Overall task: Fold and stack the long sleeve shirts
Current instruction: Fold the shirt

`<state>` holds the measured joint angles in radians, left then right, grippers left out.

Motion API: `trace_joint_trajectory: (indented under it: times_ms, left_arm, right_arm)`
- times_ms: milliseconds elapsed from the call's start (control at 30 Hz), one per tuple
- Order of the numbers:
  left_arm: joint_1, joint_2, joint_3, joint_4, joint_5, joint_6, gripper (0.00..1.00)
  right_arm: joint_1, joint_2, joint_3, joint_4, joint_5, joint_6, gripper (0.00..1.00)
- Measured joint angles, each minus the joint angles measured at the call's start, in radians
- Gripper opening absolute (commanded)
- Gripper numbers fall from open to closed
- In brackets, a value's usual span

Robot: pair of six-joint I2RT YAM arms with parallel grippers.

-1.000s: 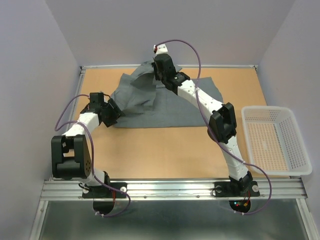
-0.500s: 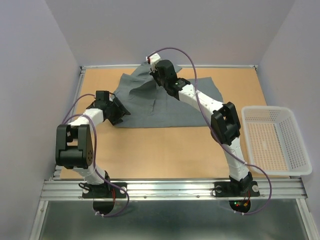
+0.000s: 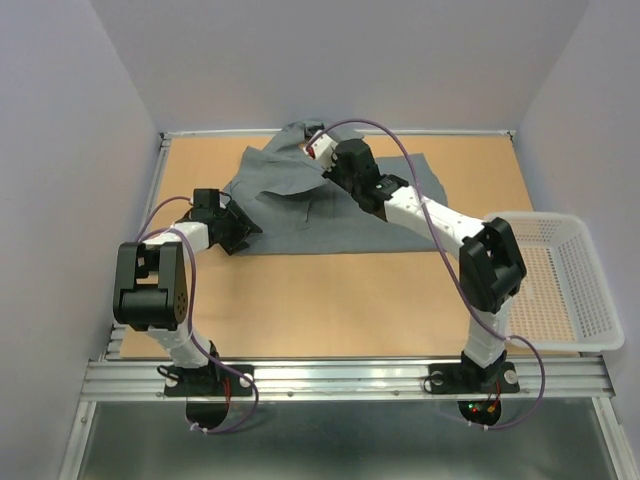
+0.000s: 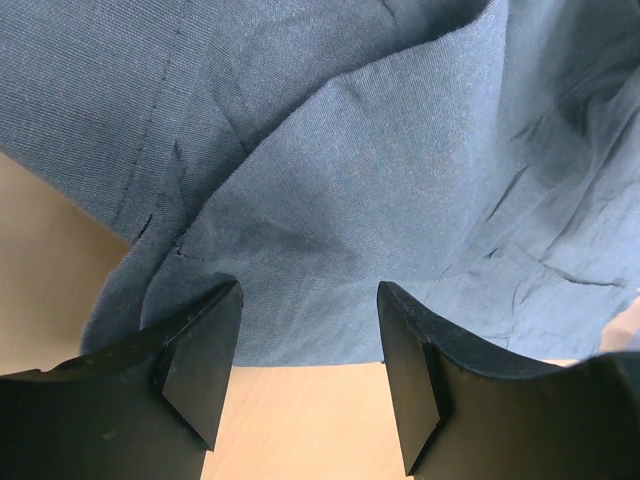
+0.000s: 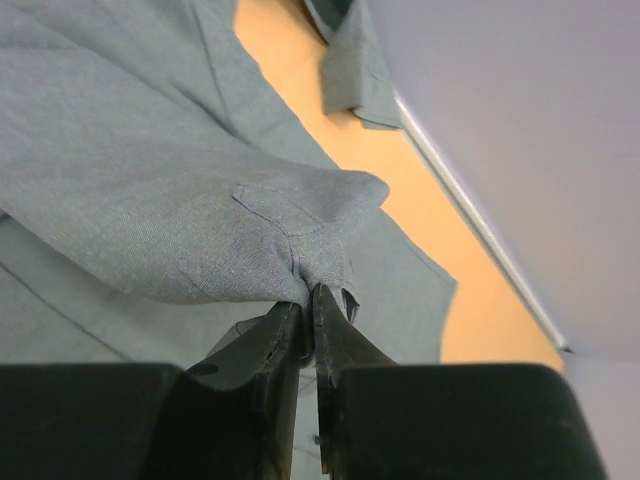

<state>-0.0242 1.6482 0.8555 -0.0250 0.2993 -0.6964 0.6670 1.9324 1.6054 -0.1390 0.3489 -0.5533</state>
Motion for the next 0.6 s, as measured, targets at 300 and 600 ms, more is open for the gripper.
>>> trace_joint_trajectory:
  times_ms: [300,600]
  left_arm:
    - [0.0,0.0,-0.012,0.035,0.008,-0.019,0.68]
    - [0.0,-0.013,-0.029,0.05,0.007,-0.019,0.68]
  right_arm:
    - [0.0,-0.121,-0.216,0.034,0.116,-0.063,0.22]
    - [0.0,-0.125,-0.358,0.027,0.193,-0.046,0.62]
